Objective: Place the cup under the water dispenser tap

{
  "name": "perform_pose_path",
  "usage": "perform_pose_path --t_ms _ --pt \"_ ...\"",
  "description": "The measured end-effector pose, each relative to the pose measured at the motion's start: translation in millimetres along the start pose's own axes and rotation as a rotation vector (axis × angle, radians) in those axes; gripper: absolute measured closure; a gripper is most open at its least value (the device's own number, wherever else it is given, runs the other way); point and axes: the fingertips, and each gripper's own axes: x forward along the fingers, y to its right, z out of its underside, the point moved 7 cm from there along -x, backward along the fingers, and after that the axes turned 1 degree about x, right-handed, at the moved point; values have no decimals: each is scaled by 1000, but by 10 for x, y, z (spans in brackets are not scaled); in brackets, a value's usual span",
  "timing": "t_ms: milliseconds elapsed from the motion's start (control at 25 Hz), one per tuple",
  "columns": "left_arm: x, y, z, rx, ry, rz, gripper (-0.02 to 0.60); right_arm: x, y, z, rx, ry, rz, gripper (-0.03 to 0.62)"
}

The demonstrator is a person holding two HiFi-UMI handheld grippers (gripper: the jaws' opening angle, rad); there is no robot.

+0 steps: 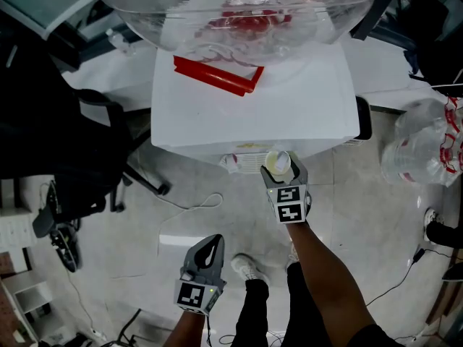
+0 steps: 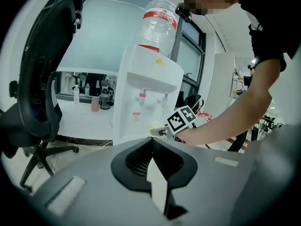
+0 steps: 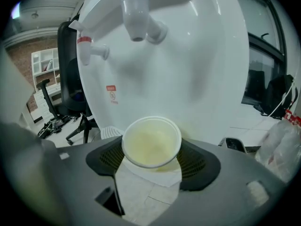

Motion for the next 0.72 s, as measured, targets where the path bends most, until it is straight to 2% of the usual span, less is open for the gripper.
perform_pose_path --t_ms 200,240,280,440,720 --pt "-25 20 70 5 -30 9 568 41 2 15 -28 -9 -7 233" --pt "-25 26 80 13 -35 12 568 52 -6 23 -30 -13 -12 221" --pt "-25 31 86 17 -37 13 568 59 -14 30 -26 -16 -20 181" --pt "-34 27 53 10 -31 7 568 37 -23 31 -32 -11 -30 123" --pt "-58 64 -167 2 22 20 563 -322 -59 -32 -100 8 -62 106"
